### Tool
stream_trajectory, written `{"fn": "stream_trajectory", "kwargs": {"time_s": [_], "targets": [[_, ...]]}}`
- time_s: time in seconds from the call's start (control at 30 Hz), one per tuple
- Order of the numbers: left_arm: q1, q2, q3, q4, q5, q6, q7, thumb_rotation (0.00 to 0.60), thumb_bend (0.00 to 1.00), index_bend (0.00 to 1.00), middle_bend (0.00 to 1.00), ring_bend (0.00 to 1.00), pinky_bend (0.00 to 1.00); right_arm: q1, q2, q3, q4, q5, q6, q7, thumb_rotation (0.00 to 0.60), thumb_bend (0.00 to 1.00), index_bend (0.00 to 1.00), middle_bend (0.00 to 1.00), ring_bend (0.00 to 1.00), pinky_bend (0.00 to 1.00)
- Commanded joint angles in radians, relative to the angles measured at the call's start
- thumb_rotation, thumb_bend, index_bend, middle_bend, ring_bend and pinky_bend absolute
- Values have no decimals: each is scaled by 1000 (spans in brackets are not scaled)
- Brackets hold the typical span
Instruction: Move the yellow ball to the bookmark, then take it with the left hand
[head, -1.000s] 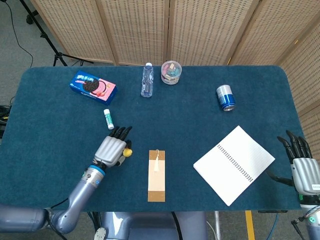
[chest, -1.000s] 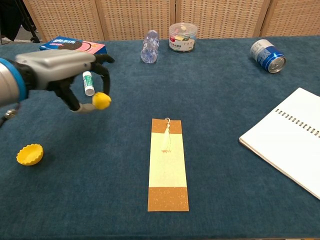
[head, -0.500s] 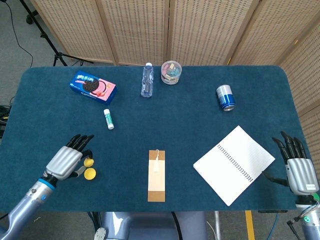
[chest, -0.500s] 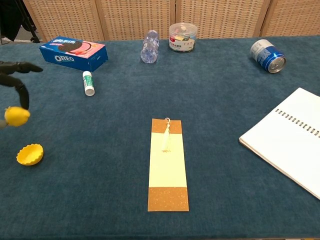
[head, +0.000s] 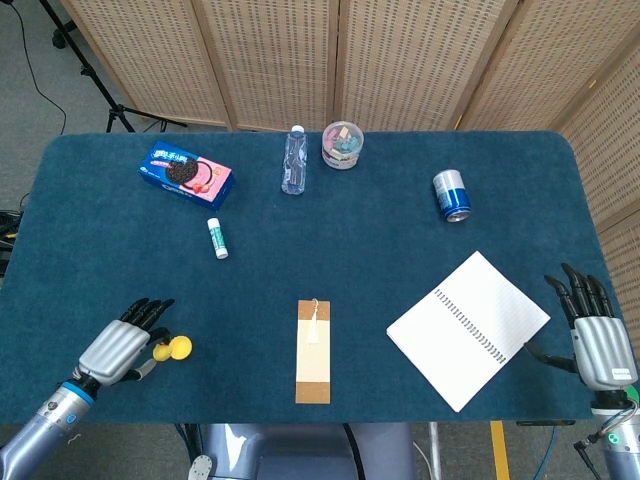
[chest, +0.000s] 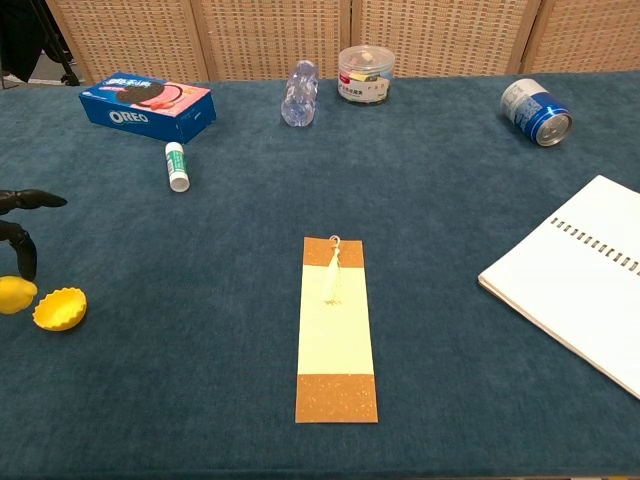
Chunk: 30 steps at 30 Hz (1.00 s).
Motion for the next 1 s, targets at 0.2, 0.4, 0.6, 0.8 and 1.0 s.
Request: {"fn": "stream_trajectory", "kwargs": {"time_s": [0.2, 0.4, 0.6, 0.8, 1.0], "targets": [[-15, -49, -38, 34, -5, -55, 0, 600, 408, 531, 0, 0, 0, 1, 1, 1, -1, 5, -9, 1, 600, 0, 105, 0, 0, 0], [-16, -82, -58, 43, -31, -93, 49, 600, 408, 531, 0, 0, 0, 1, 3, 1, -3, 6, -14, 5, 600, 0, 105, 0, 0, 0], [-12, -87, -69, 40, -40, -107, 70, 600, 401, 499, 0, 0, 0, 0, 5, 1, -4, 6, -15, 6, 600, 0, 105, 0, 0, 0], [-12, -82, -73, 36, -40, -122, 66, 600, 375, 288, 0, 0, 0, 0, 6, 1, -5, 7, -18, 6, 600, 0, 105, 0, 0, 0], [-8, -70, -77, 26, -25, -115, 47, 600, 365, 217, 0, 0, 0, 0, 6, 2, -6, 6, -18, 5, 600, 0, 105, 0, 0, 0]]}}
